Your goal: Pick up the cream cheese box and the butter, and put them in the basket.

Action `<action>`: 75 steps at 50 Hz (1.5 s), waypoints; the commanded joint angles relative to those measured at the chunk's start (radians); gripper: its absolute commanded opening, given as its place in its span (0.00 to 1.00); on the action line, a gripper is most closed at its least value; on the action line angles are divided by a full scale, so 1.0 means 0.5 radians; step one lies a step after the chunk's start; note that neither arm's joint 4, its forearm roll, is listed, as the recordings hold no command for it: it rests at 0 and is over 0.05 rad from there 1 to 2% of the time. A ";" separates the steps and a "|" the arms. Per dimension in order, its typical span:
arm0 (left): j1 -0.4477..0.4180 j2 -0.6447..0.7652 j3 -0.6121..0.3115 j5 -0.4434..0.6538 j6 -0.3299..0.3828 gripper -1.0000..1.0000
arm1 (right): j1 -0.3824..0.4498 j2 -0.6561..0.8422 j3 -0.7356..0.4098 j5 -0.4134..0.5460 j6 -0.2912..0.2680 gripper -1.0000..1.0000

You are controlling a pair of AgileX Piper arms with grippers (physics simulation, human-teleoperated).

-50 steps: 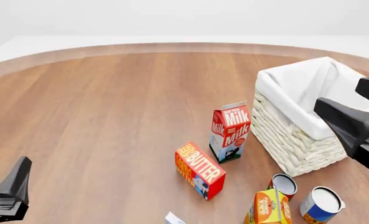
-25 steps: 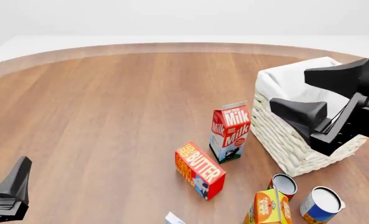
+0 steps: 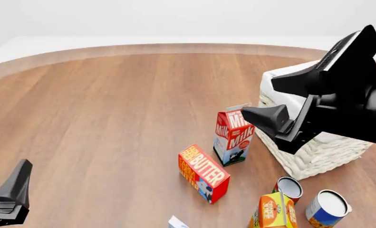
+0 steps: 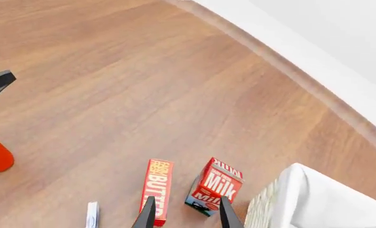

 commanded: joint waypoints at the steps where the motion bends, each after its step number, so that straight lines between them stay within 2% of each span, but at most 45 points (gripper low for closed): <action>1: 0.000 0.000 0.000 0.000 0.000 1.00 | 0.053 0.116 -0.017 -0.039 0.092 1.00; 8: 0.000 0.000 0.000 0.000 0.000 1.00 | 0.065 0.192 0.025 -0.098 0.122 1.00; 10: 0.000 0.000 0.000 0.000 0.000 1.00 | 0.081 0.224 0.021 -0.087 0.189 1.00; 11: 0.000 0.000 0.000 0.000 0.000 1.00 | 0.075 0.223 0.034 -0.099 0.168 1.00; 13: 0.000 0.000 0.000 0.000 0.000 1.00 | 0.091 0.241 0.027 -0.101 0.206 1.00; 22: 0.000 0.000 0.000 0.000 0.000 1.00 | 0.081 0.318 0.046 -0.154 0.218 1.00; 23: 0.000 0.000 0.000 0.000 0.000 1.00 | 0.135 0.389 0.041 -0.150 0.360 1.00; 25: 0.000 0.000 0.000 0.000 0.000 1.00 | 0.138 0.372 0.067 -0.179 0.294 1.00; 28: 0.000 0.000 0.000 0.000 0.000 1.00 | 0.137 0.389 0.050 -0.175 0.295 1.00; 44: 0.000 0.000 0.000 0.000 0.000 1.00 | 0.092 0.512 0.129 -0.307 0.315 1.00; 51: 0.000 0.000 0.000 0.000 0.000 1.00 | 0.101 0.585 0.228 -0.405 0.357 1.00; 59: 0.000 0.000 0.000 0.000 0.000 1.00 | 0.085 0.615 0.236 -0.409 0.325 1.00; 66: 0.000 0.000 0.000 0.000 0.000 1.00 | 0.091 0.660 0.247 -0.414 0.364 1.00; 75: 0.000 0.000 0.000 0.000 0.000 1.00 | 0.084 0.734 0.345 -0.536 0.394 1.00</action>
